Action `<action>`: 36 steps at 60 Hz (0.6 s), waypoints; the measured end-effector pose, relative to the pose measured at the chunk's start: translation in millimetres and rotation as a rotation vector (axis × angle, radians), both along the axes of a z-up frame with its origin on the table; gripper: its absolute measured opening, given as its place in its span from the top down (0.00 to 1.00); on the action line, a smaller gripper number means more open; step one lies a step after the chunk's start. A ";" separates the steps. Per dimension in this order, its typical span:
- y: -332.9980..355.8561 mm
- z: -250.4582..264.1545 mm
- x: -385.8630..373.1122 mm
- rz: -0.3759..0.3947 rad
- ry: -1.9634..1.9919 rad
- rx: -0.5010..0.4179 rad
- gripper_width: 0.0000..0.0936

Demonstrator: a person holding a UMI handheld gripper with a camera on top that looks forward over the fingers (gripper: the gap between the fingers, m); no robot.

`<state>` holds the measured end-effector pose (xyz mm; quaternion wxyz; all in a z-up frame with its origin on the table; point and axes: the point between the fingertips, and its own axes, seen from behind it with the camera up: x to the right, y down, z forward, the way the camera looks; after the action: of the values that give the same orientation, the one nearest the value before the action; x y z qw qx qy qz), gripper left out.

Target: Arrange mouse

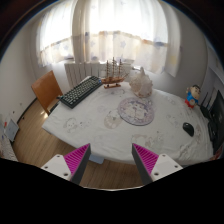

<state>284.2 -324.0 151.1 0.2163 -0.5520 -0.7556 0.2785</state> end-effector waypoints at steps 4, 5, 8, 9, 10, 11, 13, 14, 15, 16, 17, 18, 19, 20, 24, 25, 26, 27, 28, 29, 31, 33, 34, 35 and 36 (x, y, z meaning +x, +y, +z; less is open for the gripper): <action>17.5 -3.3 -6.6 -0.010 0.011 0.004 0.09; 24.3 -4.6 -8.2 -0.017 0.012 0.006 0.09; 46.0 -10.0 -12.3 -0.047 0.009 0.013 0.09; 42.2 -10.7 -10.8 -0.061 0.009 0.015 0.09; 58.1 -13.3 -14.0 -0.068 0.006 0.015 0.09; 66.4 -15.0 -15.7 -0.078 0.005 0.015 0.09; 82.5 -18.2 -18.1 -0.100 0.003 0.017 0.09; 90.6 -19.6 -19.1 -0.111 0.003 0.019 0.09; 98.8 -20.9 -20.2 -0.122 0.002 0.021 0.09; 107.3 -22.1 -21.3 -0.134 0.002 0.025 0.09; 115.7 -23.4 -22.6 -0.145 0.003 0.029 0.09; 124.2 -24.5 -23.6 -0.156 0.004 0.034 0.09; 132.6 -25.4 -24.6 -0.167 0.005 0.038 0.09; 141.2 -26.4 -25.5 -0.178 0.007 0.043 0.09; 175.2 -30.4 -29.2 -0.223 0.014 0.057 0.09; 183.6 -31.3 -29.8 -0.234 0.015 0.060 0.09; 192.0 -32.1 -30.7 -0.244 0.016 0.062 0.09; 200.8 -32.8 -31.4 -0.255 0.017 0.064 0.09; 209.4 -33.8 -32.2 -0.266 0.018 0.066 0.09; 218.1 -34.7 -32.9 -0.277 0.020 0.068 0.09; 235.1 -36.3 -34.3 -0.298 0.022 0.072 0.09; 251.0 -37.4 -35.9 -0.314 0.026 0.075 0.09; 258.3 -37.4 -37.0 -0.320 0.030 0.074 0.08; 265.8 -37.1 -38.2 -0.325 0.036 0.073 0.08; 273.1 -36.7 -39.6 -0.329 0.043 0.073 0.09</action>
<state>244.6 -51.0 114.4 0.2949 -0.6538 -0.6600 0.2236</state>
